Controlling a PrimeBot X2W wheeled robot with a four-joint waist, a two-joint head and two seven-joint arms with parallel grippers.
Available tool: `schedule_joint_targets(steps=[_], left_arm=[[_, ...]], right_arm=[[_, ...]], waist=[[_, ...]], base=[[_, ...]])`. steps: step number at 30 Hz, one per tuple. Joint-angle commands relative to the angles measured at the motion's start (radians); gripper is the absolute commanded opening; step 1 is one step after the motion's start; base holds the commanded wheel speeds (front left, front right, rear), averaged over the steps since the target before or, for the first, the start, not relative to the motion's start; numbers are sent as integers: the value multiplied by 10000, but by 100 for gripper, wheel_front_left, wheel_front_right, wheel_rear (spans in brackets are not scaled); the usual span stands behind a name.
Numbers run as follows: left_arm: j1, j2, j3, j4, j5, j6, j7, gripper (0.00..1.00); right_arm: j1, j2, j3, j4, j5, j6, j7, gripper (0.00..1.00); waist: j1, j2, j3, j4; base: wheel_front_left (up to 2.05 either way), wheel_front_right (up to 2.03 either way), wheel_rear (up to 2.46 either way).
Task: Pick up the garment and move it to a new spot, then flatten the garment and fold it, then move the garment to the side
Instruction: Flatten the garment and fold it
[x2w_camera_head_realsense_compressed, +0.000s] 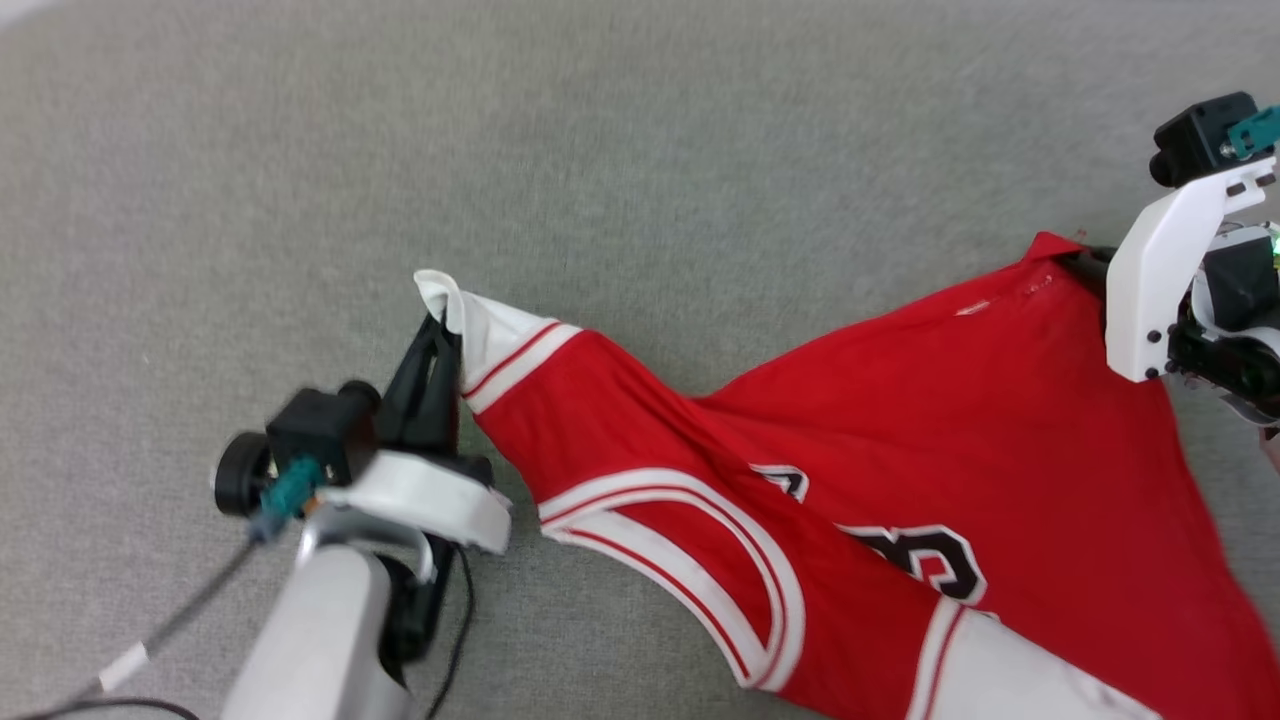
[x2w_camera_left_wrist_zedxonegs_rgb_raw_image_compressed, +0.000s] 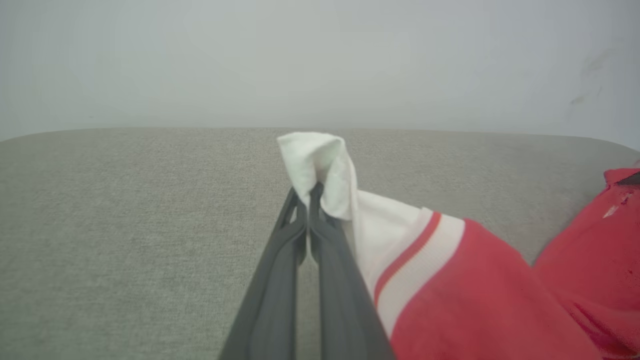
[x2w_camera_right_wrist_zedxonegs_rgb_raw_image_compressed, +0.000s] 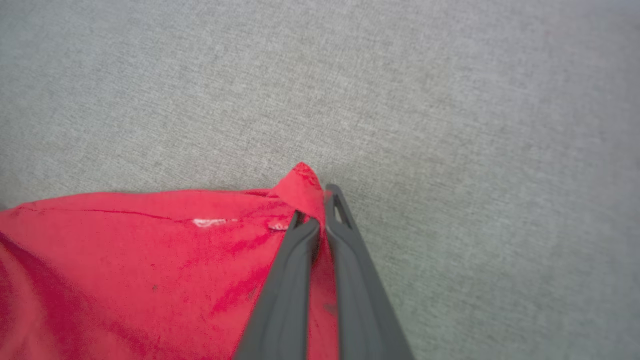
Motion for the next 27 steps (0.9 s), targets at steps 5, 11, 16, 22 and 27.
schedule_joint_targets(steps=[5, 11, 16, 22, 27], left_arm=[[-1306, 464, 298, 1027, -413, -370, 903, 0], [-2915, 750, 623, 2651, -810, -568, 1588, 0], [-4503, 981, 526, 4175, -805, -834, 1812, 0], [-7448, 1302, 538, 5831, -654, -896, 1441, 0], [-8850, 1434, 549, 6155, -526, -784, 1152, 0]], right_arm=[[-158, 250, 110, 600, -250, -3, -1296, 0], [-540, 679, 233, 1355, -305, -5, -1976, 0], [-1135, 992, 280, 1914, -348, -5, -2396, 0], [-2856, 1184, 192, 2306, -597, -5, -3151, 0], [-3911, 1128, -12, 2334, -806, -5, -3731, 0]], waist=[[-1, 0, -1542, -523], [-1, 0, -2485, -970], [-1, 0, -2775, -1277], [-1, 0, -2082, -1618], [-1, 0, -1420, -1687]], base=[[0, 0, 0], [0, 0, 0], [0, 0, 0], [0, 0, 0], [0, 0, 0]])
